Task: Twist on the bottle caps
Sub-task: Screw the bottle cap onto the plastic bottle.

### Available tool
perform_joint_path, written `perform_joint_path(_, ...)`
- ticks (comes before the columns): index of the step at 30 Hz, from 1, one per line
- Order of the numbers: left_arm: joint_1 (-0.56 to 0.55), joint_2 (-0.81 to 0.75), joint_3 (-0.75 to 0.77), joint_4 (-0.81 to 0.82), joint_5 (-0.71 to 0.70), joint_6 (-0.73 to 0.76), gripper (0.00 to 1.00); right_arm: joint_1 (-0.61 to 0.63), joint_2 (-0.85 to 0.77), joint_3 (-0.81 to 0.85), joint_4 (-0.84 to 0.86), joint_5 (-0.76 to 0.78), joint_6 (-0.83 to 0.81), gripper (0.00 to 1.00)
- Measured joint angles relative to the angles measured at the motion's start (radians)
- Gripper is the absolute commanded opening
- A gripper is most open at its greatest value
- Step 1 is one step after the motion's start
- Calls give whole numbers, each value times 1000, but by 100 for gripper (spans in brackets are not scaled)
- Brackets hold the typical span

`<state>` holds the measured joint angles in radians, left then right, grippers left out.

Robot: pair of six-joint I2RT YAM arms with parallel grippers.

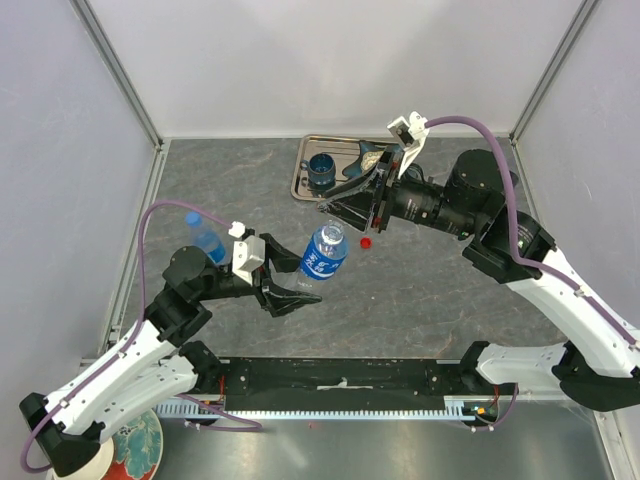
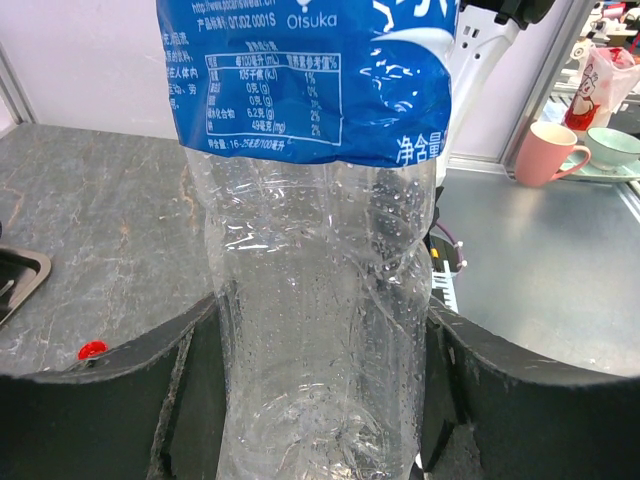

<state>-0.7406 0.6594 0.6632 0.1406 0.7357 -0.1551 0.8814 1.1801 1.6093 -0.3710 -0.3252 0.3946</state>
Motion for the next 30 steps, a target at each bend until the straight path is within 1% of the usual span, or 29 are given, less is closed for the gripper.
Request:
perform_joint_path(10,0,15,-3,16,-11,-1,2,20,-17,-50,68,-21,20,27)
perform_joint_path(30,17,37,-16,42,-28,-13,2,26,-58,-132,111,-11,2,27)
